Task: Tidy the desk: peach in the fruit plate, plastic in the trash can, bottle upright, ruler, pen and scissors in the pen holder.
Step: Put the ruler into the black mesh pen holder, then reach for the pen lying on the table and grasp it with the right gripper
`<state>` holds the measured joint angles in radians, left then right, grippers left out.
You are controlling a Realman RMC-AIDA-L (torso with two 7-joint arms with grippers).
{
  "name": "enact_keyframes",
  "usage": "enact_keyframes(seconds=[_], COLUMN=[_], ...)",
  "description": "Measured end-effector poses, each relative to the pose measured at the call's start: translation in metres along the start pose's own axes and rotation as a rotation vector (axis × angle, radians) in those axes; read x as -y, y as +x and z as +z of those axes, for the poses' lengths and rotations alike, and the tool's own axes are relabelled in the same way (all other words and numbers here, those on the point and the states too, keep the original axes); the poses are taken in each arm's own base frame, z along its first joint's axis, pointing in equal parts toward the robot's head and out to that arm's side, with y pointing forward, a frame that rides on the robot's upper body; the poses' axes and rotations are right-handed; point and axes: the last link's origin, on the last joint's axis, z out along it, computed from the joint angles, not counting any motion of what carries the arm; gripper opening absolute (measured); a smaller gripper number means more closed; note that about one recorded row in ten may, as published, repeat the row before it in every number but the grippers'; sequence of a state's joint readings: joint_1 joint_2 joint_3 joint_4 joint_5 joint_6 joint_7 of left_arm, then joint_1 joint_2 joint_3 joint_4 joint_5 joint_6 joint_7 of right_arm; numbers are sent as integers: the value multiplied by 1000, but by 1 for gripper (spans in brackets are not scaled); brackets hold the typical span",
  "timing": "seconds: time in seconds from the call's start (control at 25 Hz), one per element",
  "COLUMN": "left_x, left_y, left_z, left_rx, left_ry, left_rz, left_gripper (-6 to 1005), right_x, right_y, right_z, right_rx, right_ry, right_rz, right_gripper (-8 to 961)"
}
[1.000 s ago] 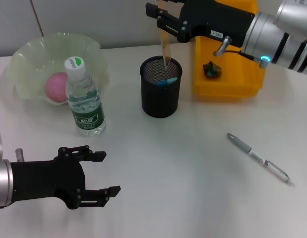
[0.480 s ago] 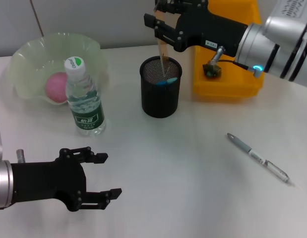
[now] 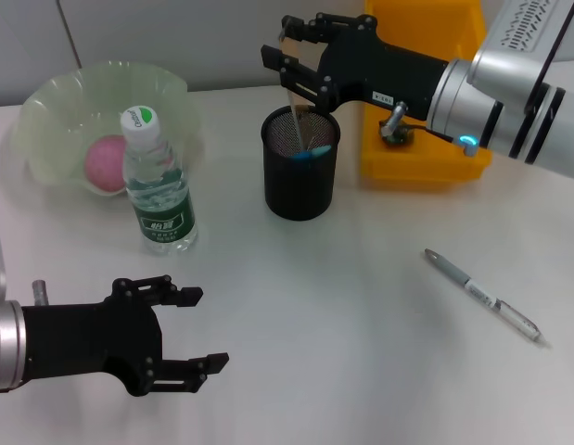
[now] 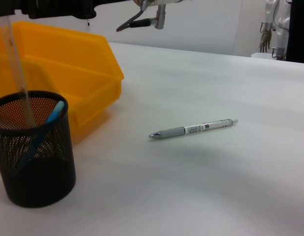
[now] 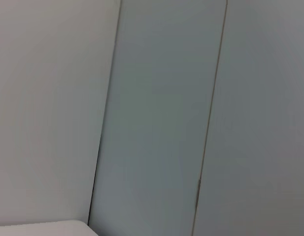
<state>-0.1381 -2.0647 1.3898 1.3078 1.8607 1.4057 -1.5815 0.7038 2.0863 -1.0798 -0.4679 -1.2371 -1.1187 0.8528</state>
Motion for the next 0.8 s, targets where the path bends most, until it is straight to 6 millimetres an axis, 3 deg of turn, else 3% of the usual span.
enact_keyframes(seconds=[0.2,0.4,0.64,0.72,0.8], left_x=[0,0,0,0,0], left_y=[0,0,0,0,0], left_z=[0,1,0,-1,0], left_rx=[-1,-1,-1,-1,0], left_ry=[0,0,3,3,2], left_rz=[-1,-1,2,2,1], left_gripper=[824,824,825,825,825], right_x=[0,1,14,17,17], right_y=[-2,-7,-37,-54,-58], right_z=[0,-4,-26,-35,-36], right_rx=[11,44,88,41,19], right_ry=[0,3,0,-22,-29], right_rz=[10,52,194,217,207], right_gripper=[454,642,814,813,812])
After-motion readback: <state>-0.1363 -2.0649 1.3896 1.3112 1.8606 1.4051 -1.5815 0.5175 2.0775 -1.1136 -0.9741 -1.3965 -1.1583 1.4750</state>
